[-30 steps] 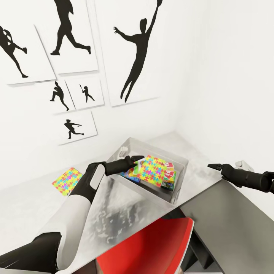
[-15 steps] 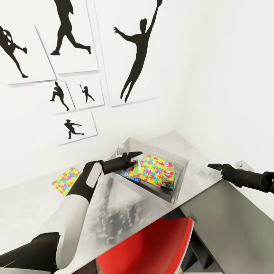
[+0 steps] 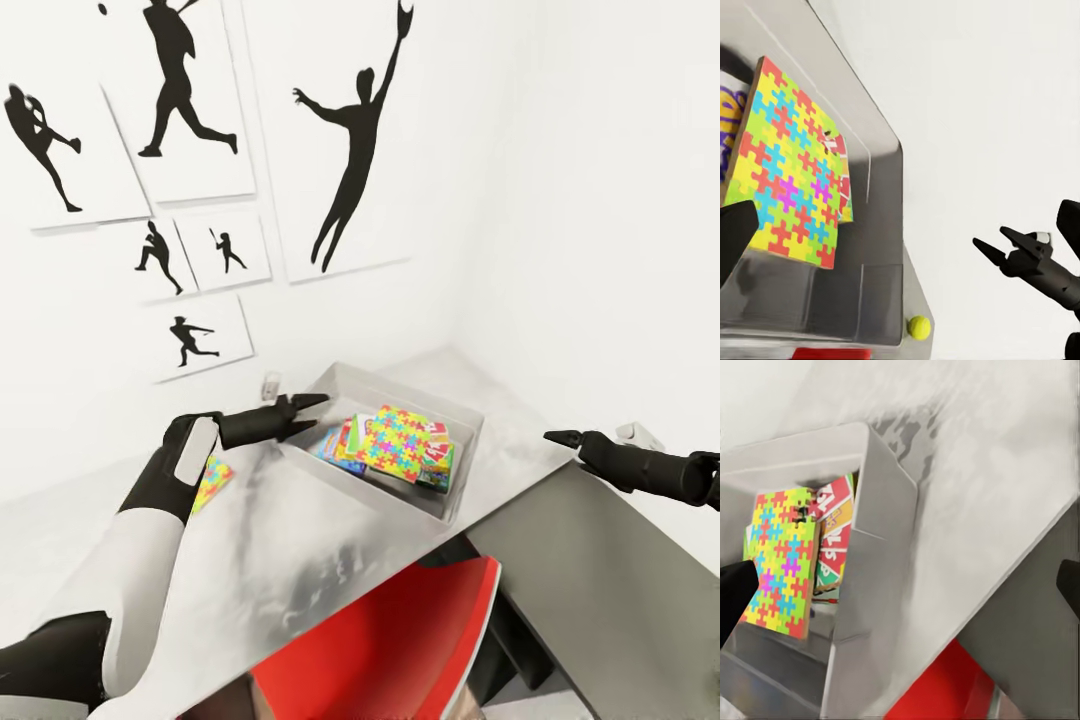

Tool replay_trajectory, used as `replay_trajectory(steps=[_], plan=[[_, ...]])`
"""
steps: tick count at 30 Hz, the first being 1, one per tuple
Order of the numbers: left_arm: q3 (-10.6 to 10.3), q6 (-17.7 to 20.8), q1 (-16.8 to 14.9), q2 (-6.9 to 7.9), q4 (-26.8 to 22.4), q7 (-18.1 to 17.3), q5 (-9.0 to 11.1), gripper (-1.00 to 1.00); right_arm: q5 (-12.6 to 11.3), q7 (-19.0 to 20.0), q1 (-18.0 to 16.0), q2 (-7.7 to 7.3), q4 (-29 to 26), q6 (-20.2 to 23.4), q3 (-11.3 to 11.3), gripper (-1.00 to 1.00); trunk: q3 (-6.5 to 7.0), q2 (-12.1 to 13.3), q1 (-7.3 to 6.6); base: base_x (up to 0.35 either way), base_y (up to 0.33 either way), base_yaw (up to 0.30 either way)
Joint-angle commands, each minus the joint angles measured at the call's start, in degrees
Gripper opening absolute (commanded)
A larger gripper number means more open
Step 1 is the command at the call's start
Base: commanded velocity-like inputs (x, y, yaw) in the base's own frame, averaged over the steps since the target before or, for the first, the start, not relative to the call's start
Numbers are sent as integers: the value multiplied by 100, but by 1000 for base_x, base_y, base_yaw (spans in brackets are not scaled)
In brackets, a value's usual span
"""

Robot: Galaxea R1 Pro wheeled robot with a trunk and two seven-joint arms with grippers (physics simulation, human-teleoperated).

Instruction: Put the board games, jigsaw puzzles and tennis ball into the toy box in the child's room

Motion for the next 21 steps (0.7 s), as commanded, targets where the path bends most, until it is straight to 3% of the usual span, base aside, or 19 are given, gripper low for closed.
replay_trajectory(steps=[1,6,10,16,21], plan=[[15,28,-4,53,-2,-51,-18,100,-56,-60,-7,0,-4,17,-4,100,-2,-12,3,-61,32,-79],[-4,56,1,430,-11,-449,87,100,-56,-60,-7,-4,-4,17,-21,100,43,-12,3,-23,12,-79],[-8,62,2,624,-11,-664,101,100,-56,-60,-8,-6,-4,17,-25,100,78,-12,3,-6,3,-80],[-17,72,14,1177,-12,-937,116,100,-56,-60,-7,-18,-4,17,-35,100,132,-12,3,-1,1,-80],[-17,74,44,1501,-12,-1229,118,100,-56,-63,-7,-30,-4,17,-29,100,176,-12,3,0,0,-80]])
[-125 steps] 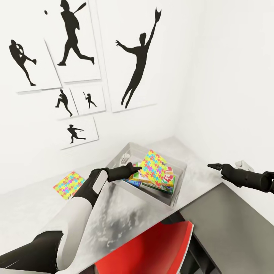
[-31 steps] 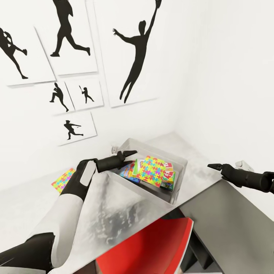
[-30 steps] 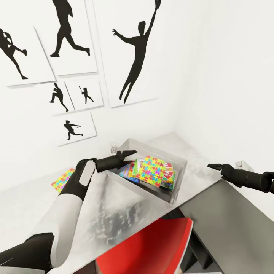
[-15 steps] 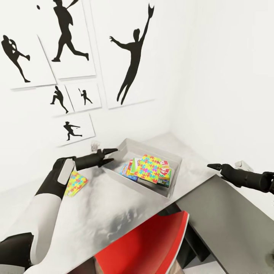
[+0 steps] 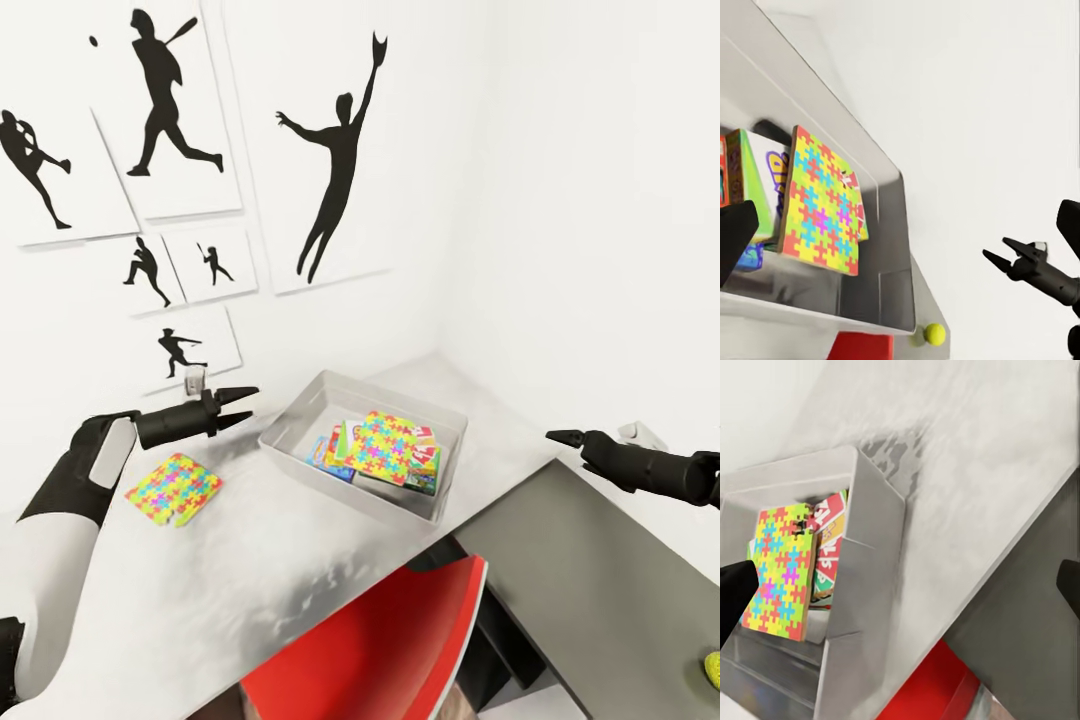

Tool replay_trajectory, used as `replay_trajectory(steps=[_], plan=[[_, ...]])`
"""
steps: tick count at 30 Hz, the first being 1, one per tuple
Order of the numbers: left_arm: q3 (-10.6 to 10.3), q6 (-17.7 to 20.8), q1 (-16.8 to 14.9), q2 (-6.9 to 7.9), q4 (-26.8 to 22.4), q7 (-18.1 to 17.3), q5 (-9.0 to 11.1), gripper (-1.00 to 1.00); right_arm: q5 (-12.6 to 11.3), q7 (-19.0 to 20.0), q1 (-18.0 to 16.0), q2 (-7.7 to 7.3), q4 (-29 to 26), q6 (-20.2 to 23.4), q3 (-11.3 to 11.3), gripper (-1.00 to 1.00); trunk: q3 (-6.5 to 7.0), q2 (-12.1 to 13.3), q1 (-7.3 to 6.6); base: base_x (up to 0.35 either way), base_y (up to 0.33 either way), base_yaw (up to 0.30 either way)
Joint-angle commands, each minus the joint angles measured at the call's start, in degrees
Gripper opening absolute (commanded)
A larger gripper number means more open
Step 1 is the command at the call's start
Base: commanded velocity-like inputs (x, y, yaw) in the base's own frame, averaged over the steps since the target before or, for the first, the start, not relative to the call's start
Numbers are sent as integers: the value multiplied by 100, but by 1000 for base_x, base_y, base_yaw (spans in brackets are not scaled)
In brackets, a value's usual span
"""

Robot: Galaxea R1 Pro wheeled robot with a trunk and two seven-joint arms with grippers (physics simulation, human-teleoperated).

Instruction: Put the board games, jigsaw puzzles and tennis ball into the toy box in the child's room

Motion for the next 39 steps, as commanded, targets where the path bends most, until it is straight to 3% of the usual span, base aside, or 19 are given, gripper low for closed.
replay_trajectory(steps=[1,12,15,24,39], plan=[[6,18,7,104,1,-149,-26,100,-55,-62,-7,0,-3,17,1,100,-2,-11,4,0,0,-80],[3,10,122,767,1,-597,-33,100,-55,-66,-7,41,-3,17,23,100,96,-11,4,-86,0,-75],[6,10,131,842,2,-612,-33,100,-55,-66,-7,46,-3,17,21,100,124,-11,4,-289,0,-29],[7,10,138,974,7,-621,-26,100,-55,-60,46,41,-3,17,4,100,208,-11,4,-316,0,-5],[7,7,138,1003,12,-622,-71,100,-30,-66,145,49,-3,17,-23,100,338,-11,4,-277,0,35]])
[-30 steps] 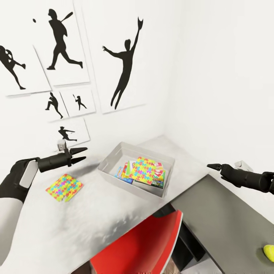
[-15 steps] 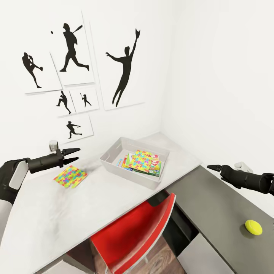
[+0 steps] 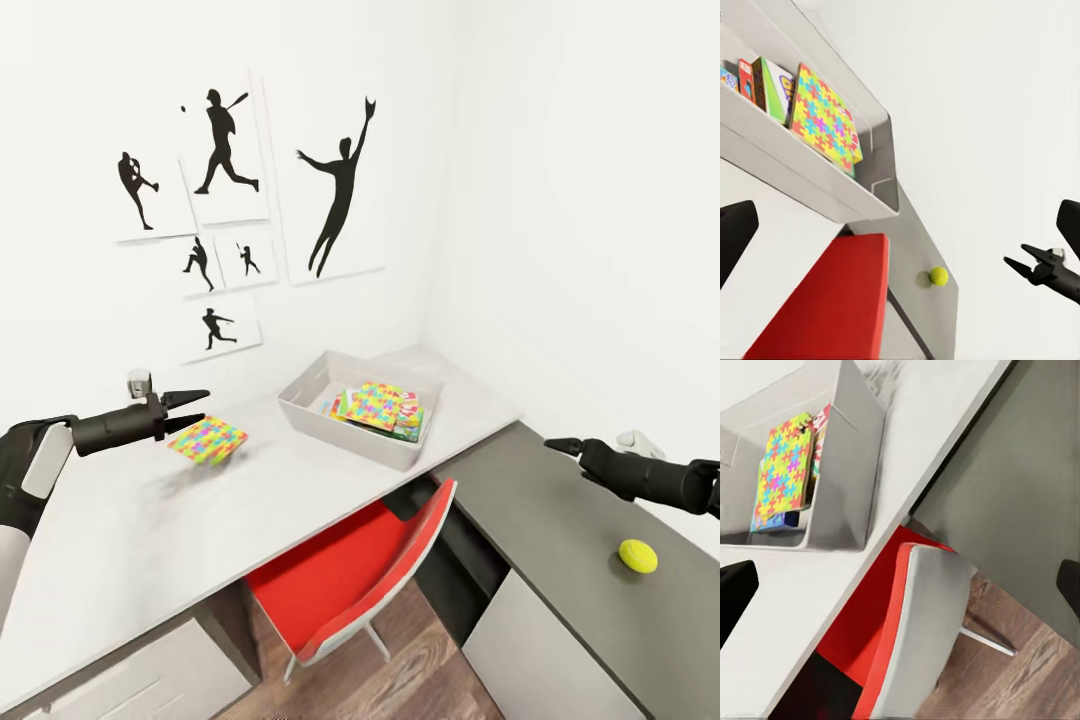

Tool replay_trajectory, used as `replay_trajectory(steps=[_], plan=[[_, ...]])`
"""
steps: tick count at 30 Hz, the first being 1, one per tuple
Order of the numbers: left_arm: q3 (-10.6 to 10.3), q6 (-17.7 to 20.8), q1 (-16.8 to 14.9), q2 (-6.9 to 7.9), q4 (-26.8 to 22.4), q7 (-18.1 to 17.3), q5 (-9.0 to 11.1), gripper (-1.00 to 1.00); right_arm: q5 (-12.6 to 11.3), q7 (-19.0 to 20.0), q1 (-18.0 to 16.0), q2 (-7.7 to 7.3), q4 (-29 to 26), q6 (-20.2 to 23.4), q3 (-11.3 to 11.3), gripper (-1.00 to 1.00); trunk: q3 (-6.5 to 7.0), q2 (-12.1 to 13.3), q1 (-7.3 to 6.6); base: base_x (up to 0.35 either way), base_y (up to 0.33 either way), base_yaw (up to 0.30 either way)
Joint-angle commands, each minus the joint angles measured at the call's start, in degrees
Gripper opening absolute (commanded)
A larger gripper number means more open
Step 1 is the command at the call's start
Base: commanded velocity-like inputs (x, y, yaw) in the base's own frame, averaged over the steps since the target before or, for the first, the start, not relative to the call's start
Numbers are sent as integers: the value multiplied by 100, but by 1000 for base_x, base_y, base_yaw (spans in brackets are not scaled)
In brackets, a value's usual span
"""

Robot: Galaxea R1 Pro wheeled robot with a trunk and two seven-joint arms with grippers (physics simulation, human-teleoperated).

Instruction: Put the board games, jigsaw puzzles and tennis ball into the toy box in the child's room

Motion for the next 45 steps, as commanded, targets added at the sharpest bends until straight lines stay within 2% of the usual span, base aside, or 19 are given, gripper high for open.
replay_trajectory(steps=[1,4,8,12,18,27,45], plan=[[5,16,-6,0,5,-26,-24,100,-51,-60,-4,-1,-4,16,-2,100,-10,-12,3,-80,0,17],[5,13,-6,1,8,-26,-35,100,-48,-60,2,-1,-4,16,-10,100,-8,-12,3,-19,0,4],[-126,-73,125,-91,139,39,-50,100,76,-190,133,129,126,16,120,100,-8,-12,3,0,0,0],[-135,29,255,-114,172,118,-51,100,-14,-318,263,252,254,16,162,100,-8,-12,3,0,0,0],[-147,61,450,-100,136,124,-44,100,-26,-293,457,180,447,16,128,100,-8,-12,3,0,0,0],[-144,65,740,-88,132,123,-43,100,-24,-297,653,164,482,16,115,100,-8,-12,3,0,0,0],[-127,65,750,-78,132,123,-43,100,-29,-614,659,89,490,16,107,100,-8,-12,3,0,0,-2]])
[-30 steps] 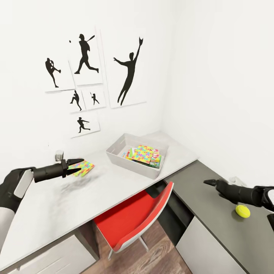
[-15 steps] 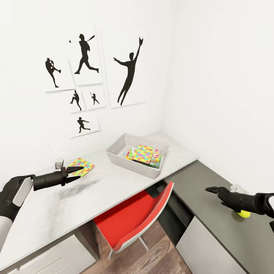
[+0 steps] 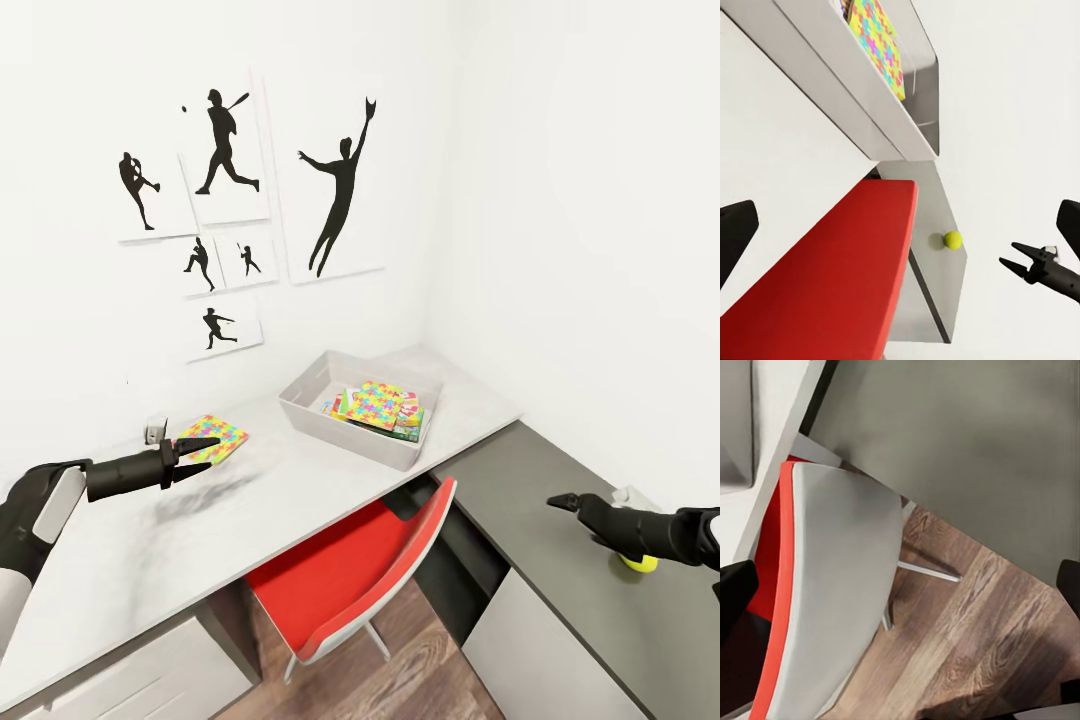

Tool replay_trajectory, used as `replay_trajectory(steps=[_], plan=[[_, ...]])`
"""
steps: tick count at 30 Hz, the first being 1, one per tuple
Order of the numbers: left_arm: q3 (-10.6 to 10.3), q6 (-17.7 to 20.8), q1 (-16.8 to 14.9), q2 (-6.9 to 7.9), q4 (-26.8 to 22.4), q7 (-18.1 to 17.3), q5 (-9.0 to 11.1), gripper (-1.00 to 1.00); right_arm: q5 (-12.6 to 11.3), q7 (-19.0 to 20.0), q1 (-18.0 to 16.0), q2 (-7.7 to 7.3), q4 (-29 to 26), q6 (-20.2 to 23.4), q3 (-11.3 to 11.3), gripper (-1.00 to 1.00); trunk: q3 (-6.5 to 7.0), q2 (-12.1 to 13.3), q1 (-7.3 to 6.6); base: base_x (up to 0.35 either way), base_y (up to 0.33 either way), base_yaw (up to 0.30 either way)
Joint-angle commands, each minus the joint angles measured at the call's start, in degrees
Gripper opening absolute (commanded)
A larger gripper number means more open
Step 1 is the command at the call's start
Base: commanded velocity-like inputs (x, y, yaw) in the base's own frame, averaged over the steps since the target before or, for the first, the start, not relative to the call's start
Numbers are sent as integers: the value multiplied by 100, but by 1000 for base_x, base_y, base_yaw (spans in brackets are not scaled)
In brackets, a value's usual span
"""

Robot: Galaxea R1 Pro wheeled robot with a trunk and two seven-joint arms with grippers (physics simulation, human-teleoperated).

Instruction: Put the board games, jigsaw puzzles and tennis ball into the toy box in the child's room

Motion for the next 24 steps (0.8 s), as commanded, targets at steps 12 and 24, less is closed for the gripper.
replay_trajectory(steps=[12,24], plan=[[12,19,-5,0,1,-33,-20,100,-55,-69,-4,-3,1,16,0,100,-12,-12,4,0,-9,-218],[23,19,3,6,1,-37,-20,100,-57,-69,-6,-3,2,16,2,100,-12,-12,4,0,-102,-278]])
